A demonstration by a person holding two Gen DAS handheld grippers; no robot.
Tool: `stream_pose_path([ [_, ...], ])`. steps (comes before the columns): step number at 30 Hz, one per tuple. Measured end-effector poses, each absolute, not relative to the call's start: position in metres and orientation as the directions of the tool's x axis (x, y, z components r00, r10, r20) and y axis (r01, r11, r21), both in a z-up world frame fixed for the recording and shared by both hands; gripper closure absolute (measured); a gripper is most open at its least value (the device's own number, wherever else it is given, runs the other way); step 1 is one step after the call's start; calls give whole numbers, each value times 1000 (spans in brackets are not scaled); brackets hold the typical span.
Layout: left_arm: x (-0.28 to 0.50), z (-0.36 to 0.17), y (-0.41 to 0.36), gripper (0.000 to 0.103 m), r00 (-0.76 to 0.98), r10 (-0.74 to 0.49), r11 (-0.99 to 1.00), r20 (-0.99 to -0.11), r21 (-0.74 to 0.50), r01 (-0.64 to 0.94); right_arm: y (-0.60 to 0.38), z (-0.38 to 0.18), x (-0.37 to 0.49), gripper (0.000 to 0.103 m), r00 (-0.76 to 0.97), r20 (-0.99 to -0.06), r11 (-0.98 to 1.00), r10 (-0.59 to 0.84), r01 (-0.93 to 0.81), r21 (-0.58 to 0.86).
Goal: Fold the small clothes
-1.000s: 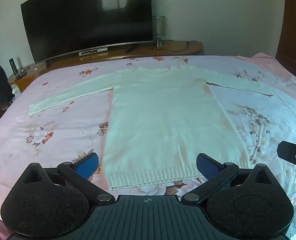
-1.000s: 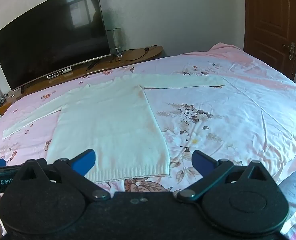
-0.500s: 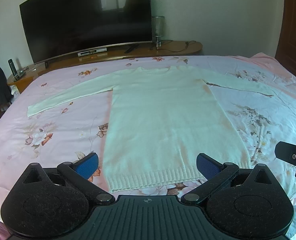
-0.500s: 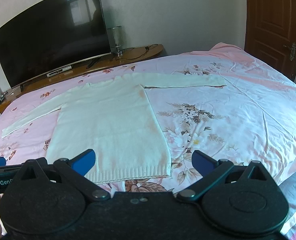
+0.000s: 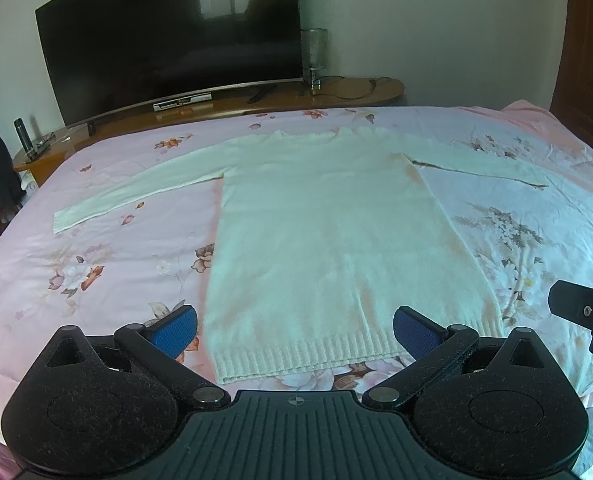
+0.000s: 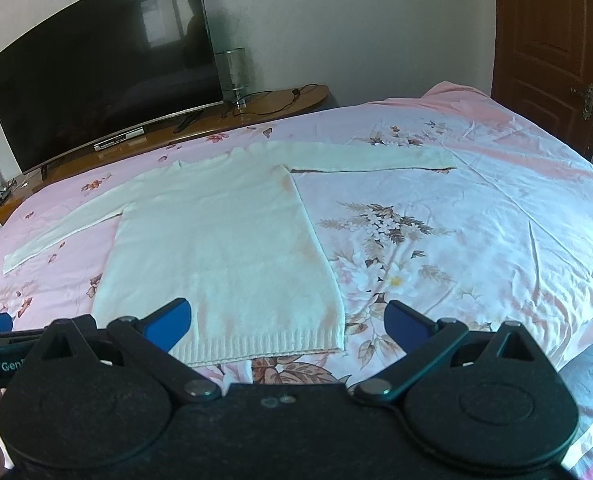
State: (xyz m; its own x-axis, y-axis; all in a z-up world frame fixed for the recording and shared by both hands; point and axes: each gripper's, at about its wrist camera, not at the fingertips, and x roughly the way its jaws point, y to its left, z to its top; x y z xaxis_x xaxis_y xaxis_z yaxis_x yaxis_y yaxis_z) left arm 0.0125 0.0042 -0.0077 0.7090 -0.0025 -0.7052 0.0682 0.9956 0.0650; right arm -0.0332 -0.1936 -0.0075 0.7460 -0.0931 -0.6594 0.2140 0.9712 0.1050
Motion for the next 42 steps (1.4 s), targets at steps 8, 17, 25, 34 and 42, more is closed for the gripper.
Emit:
stream_pose_path([
  [8,14,-8,1,0,706,-5,996,-708,63,70,-195,-7,-32,0,743,-662,969,-101,225,105],
  [17,18,-9,-4,0,701,-5,996,-713,62,71,-195,-8,-30,0,741,-664,968,-105,230,103],
  [25,22,-12,-4,0,695,-7,996,-719,60,72,-194,-8,-27,0,734,-670,967,-106,232,102],
  [34,29,-16,-2,0,689,-9,996,-725,54,70,-193,-9,-23,0,730,-675,966,-113,240,98],
  [42,42,-19,2,0,677,-6,997,-736,50,63,-195,-11,-10,0,724,-679,966,-120,244,89],
])
